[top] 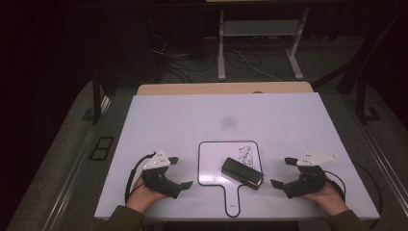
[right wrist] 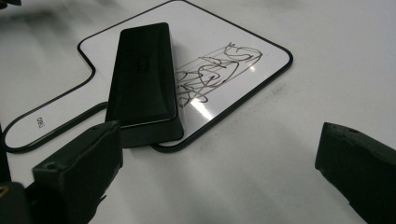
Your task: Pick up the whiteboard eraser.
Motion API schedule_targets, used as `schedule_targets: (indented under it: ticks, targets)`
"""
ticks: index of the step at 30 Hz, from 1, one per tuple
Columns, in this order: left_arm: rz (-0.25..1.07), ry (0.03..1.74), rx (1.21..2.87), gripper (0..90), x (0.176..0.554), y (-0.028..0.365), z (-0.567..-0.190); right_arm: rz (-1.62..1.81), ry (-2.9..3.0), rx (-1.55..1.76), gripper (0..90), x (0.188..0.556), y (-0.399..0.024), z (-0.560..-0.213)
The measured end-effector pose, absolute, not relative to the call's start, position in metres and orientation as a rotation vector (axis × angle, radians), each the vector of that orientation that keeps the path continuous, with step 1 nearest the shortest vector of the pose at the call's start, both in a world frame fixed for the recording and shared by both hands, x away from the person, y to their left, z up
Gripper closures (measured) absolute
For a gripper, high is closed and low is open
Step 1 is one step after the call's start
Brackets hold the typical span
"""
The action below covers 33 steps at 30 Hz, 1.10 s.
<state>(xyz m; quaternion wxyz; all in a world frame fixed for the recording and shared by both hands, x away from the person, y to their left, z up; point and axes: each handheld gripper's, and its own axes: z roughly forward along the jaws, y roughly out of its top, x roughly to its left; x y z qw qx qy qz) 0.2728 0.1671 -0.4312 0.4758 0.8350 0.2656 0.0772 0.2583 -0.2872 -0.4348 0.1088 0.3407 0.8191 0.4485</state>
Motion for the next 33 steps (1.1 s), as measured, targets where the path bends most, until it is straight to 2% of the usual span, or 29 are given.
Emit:
schedule_targets:
  ticks: [33]
  targets:
    - [0.196, 0.668, 2.039, 0.0, 0.272, 0.173, -0.431, 1.38, 2.454, 0.988, 0.0, 0.268, -0.28, -0.427]
